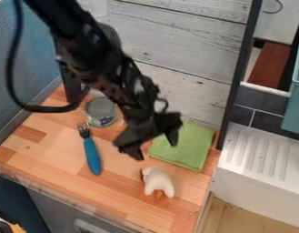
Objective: Moved the white object to the bottom right of the table
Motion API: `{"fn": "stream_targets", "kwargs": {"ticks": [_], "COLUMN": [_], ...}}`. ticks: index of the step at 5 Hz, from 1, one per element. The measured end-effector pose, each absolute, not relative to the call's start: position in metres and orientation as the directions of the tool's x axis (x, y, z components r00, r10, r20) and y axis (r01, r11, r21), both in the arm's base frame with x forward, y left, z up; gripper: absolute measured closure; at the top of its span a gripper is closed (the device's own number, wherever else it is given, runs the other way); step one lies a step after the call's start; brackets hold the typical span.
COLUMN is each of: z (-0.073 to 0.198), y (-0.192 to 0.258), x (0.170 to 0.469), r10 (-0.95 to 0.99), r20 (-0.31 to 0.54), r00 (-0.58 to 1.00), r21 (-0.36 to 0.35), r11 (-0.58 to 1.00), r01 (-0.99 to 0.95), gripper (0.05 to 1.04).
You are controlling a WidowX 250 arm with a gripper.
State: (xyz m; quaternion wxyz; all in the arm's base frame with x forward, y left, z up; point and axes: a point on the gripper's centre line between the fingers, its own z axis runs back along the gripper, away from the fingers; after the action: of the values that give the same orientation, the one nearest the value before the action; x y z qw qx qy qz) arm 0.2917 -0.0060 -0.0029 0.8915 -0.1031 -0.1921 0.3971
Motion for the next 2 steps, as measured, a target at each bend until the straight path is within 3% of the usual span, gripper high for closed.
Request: {"fn": "stream_targets", "kwargs": {"ticks": [2], "z": [0.035], "y": [0.006], "x": [0.298], "r10": [0.783], "r20": [0.276], "r00": [0.557], "r21": [-0.409], "r11": [0.620], "r01": [-0.669], "gripper": [0.083]}}
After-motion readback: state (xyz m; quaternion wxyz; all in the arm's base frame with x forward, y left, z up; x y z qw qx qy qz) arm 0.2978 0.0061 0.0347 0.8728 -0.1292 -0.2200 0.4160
